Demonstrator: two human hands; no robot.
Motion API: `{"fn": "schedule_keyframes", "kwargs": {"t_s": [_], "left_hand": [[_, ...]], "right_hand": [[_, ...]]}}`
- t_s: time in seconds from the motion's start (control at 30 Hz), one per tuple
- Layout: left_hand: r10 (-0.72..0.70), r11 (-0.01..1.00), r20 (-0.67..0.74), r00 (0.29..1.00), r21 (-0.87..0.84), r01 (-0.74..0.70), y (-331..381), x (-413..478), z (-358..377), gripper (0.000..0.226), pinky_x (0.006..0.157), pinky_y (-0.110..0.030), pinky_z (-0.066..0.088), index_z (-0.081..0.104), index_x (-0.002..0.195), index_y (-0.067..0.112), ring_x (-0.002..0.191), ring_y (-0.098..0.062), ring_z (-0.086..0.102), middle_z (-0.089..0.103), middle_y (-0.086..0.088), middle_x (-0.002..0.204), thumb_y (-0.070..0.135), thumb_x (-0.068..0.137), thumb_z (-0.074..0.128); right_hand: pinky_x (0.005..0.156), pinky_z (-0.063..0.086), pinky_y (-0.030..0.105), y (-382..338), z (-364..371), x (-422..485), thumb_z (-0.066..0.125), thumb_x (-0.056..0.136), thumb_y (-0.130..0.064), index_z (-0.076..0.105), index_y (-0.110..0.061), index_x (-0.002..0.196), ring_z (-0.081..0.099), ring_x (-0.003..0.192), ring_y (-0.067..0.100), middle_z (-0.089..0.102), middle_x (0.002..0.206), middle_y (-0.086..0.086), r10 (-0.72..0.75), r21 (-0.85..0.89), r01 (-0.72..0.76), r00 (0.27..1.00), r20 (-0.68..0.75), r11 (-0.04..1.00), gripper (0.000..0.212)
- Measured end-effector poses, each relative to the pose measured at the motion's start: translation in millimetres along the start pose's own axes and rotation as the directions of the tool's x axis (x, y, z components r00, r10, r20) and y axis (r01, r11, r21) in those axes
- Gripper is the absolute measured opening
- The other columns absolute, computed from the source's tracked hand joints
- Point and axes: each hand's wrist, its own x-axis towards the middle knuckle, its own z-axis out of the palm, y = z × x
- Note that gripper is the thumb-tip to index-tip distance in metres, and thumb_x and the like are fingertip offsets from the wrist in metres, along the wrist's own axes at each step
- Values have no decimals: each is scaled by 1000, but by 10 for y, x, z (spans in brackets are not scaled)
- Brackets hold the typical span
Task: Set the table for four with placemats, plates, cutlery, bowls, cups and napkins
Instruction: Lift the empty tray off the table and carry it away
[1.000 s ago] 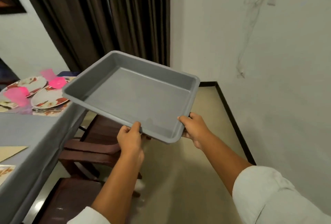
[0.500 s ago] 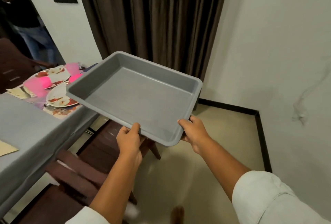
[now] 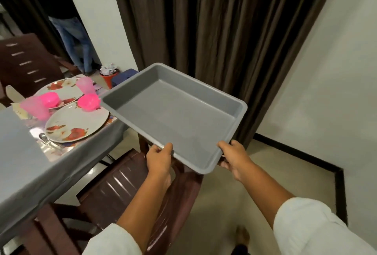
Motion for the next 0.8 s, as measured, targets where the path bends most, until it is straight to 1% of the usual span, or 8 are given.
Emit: {"fn": "schedule_keyframes", "kwargs": {"t_s": [0.07,0.13,0.2,0.27,0.4,0.53,0.7,0.8], "left_hand": [[6,1000,-21,1000,-4,-6,-2,283,338,13,69,-39,56,52,88,10,74,-26,54,50,-11,78,6,87,64],[5,1000,-42,999,-13,-5,-1,524,642,11,75,-41,63,54,91,11,78,-29,60,56,-12,84,7,88,64],[-9,1000,-81,997,-22,8,48,741,977,10,81,-47,63,57,92,10,83,-30,63,60,-13,88,7,87,64],[-23,999,-115,993,-43,18,131,934,1281,8,82,-46,62,58,94,7,86,-31,66,61,-15,90,6,88,64],[-33,998,-178,983,-60,23,321,1255,1710,5,73,-36,63,59,96,2,87,-30,68,64,-15,92,4,92,62],[-29,996,-202,979,-90,11,472,1710,1925,5,69,-35,61,60,96,1,83,-29,68,64,-16,91,3,92,62],[-18,999,-228,974,-39,10,630,2598,2027,9,57,-26,56,56,96,8,80,-30,64,59,-15,88,5,91,63],[-39,998,-233,972,-62,25,722,3260,2052,8,71,-39,63,57,96,7,83,-32,65,60,-16,87,5,90,63]], "right_hand": [[76,63,38,-202,-52,458,62,96,-17,61,-14,116,73,95,22,73,108,4,13,-12,-13,1000,23,1000,20],[74,63,36,-387,-103,896,63,96,-21,62,-14,114,73,95,21,73,108,4,26,-51,-25,999,33,998,19],[80,63,38,-613,-167,1339,63,95,-21,62,-14,113,73,96,22,74,108,4,50,-94,-44,997,54,995,19],[86,62,42,-874,-209,1728,63,95,-20,61,-13,113,73,96,22,74,108,4,66,-141,-53,994,91,989,19],[71,62,32,-1321,-157,2334,61,96,-16,60,-13,113,73,91,19,73,105,3,97,-180,-72,987,132,981,17],[78,63,40,-1533,99,2872,58,95,-5,63,-8,116,74,93,24,75,106,8,132,-172,-101,975,179,980,22],[72,63,38,-1732,641,3592,56,94,2,62,-8,117,73,94,26,74,107,10,144,-169,-112,970,196,979,26],[68,62,37,-1829,1067,4104,55,92,3,63,-11,121,73,98,27,74,111,9,147,-168,-111,965,219,980,33]]}}
